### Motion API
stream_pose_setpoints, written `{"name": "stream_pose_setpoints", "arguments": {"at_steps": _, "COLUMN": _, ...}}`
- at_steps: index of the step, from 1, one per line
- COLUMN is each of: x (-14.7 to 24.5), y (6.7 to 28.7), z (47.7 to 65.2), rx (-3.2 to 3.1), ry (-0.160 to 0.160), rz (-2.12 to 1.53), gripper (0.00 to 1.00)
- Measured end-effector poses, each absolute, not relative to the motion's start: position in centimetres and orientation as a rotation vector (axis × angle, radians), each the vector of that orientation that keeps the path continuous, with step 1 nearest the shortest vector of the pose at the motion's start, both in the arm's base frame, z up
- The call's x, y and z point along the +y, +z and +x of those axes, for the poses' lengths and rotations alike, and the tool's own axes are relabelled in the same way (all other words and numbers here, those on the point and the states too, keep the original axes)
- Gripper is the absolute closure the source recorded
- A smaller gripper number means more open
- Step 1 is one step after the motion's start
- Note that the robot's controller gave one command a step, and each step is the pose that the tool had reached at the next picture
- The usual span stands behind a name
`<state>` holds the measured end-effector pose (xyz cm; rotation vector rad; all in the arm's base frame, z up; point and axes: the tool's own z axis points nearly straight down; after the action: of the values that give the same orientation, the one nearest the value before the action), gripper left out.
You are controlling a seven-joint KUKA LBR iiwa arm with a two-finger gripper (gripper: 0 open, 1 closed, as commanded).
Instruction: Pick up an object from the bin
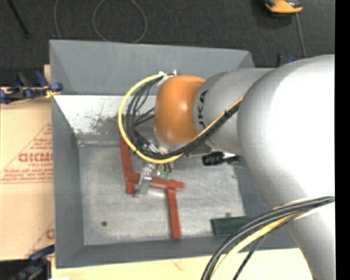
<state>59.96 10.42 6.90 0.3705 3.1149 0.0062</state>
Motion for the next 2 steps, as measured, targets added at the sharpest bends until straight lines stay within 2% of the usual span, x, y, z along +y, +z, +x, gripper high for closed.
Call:
{"name": "stream_pose_setpoints", "arguments": {"at_steps": 1, "x": 13.3, "y": 10.2, "z": 58.4, "rx": 3.094, "ry": 0.007, "rz": 0.503, "gripper": 0.0}}
{"name": "stream_pose_setpoints", "arguments": {"at_steps": 2, "x": 12.7, "y": 11.3, "z": 61.9, "rx": 3.13, "ry": -0.002, "rz": 0.158, "gripper": 0.0}}
